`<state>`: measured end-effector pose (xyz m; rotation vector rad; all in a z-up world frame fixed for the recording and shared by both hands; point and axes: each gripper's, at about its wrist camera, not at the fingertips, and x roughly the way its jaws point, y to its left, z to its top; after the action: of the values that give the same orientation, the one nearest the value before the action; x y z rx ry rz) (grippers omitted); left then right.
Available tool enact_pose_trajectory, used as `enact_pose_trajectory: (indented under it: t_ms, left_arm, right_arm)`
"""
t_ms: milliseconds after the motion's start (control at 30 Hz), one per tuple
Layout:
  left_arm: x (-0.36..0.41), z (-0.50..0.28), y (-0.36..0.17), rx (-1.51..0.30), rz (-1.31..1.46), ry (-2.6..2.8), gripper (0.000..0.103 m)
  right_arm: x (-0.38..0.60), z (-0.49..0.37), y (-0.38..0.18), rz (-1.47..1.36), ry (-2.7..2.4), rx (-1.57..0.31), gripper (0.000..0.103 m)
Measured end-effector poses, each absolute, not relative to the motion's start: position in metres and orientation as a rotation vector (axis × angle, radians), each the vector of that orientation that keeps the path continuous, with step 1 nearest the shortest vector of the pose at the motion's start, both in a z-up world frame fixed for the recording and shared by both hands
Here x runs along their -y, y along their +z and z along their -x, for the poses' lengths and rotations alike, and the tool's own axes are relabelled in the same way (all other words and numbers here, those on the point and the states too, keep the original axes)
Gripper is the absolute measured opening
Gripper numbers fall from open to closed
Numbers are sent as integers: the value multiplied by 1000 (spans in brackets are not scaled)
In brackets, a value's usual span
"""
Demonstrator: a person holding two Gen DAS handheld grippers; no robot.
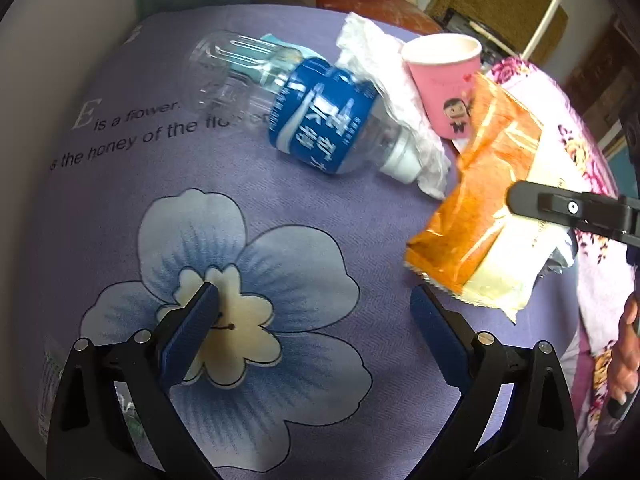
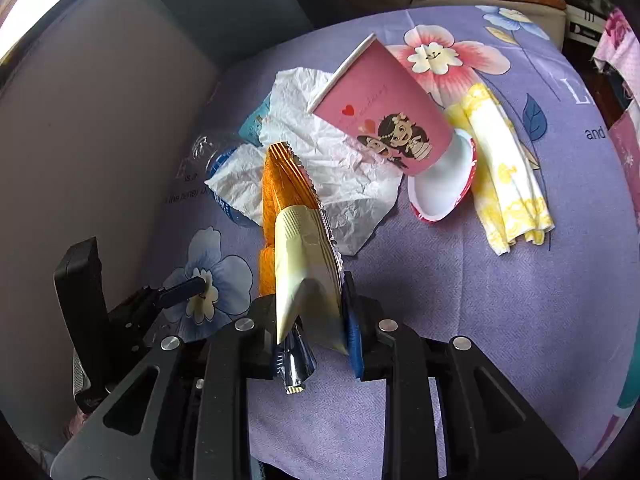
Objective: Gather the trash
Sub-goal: 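Grasp the clear blue-labelled water bottle with the left tool while the right tool holds the bag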
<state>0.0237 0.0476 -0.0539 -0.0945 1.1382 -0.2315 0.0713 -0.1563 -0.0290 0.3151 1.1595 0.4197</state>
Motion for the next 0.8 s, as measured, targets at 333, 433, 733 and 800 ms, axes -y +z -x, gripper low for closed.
enact_pose_trajectory:
  t_ms: [333, 433, 733, 800]
  left_arm:
    - [-94, -89, -11, -1087, 377, -17, 96]
    - [-92, -110, -11, -1098, 404, 32, 94]
    - [-64, -145, -18, -1120, 291, 104, 93]
    - [-60, -148, -28, -1157, 282, 86, 93]
  right_arm:
    - [201, -62, -5, -372, 359, -1079, 23]
    - [203, -62, -9, -367, 357, -1077, 23]
    - [225, -61, -13, -398, 340, -1070, 23]
    - [230, -62, -15, -413, 336, -1071, 23]
